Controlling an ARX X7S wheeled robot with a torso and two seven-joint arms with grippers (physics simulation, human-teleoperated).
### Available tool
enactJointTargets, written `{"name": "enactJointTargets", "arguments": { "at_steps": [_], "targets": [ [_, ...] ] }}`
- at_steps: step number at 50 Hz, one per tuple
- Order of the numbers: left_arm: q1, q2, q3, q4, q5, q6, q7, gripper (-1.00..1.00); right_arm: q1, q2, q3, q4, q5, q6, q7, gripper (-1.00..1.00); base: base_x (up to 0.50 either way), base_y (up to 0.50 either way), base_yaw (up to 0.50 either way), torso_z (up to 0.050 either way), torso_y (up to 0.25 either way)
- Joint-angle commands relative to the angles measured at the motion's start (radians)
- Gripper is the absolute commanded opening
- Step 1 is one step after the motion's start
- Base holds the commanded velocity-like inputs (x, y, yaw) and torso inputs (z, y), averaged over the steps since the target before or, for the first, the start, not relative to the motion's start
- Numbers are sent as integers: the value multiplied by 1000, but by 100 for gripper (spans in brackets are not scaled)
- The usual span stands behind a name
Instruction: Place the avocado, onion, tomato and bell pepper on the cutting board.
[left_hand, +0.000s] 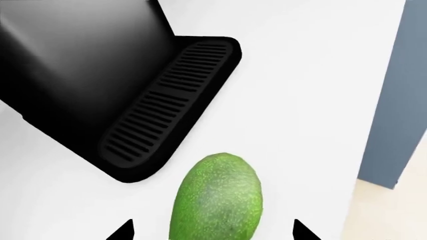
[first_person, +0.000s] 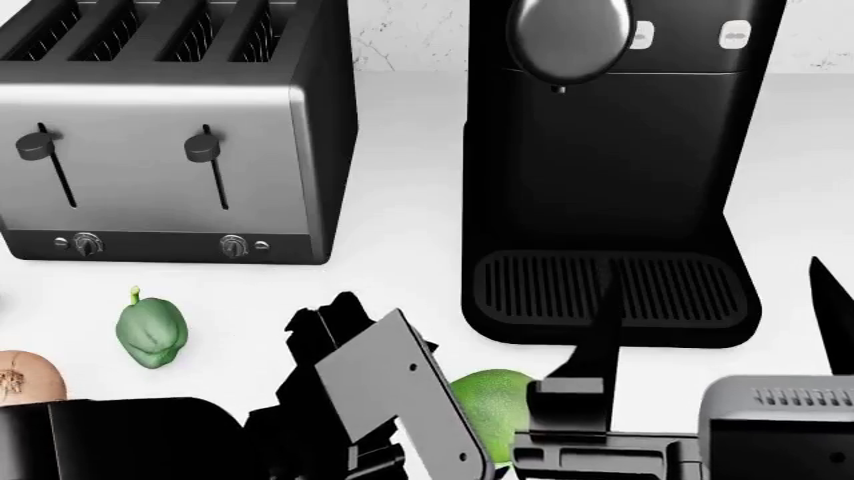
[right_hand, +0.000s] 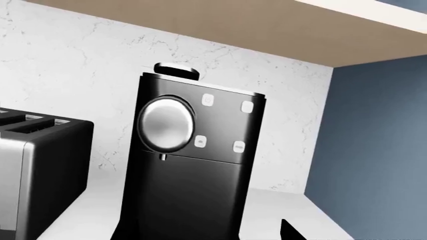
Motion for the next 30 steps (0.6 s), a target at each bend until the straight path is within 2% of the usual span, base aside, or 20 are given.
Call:
{"name": "enactJointTargets", "arguments": {
  "at_steps": [1, 30],
  "targets": [
    [13, 43, 26, -77, 60, 59, 38, 100, -8, 20, -3, -2, 5, -50, 9, 100, 0, 0, 0, 0, 0],
    [46, 67, 57, -151, 96, 114, 29, 100, -26, 103, -78, -6, 19, -167, 65, 100, 0, 0, 0, 0, 0]
  ]
}}
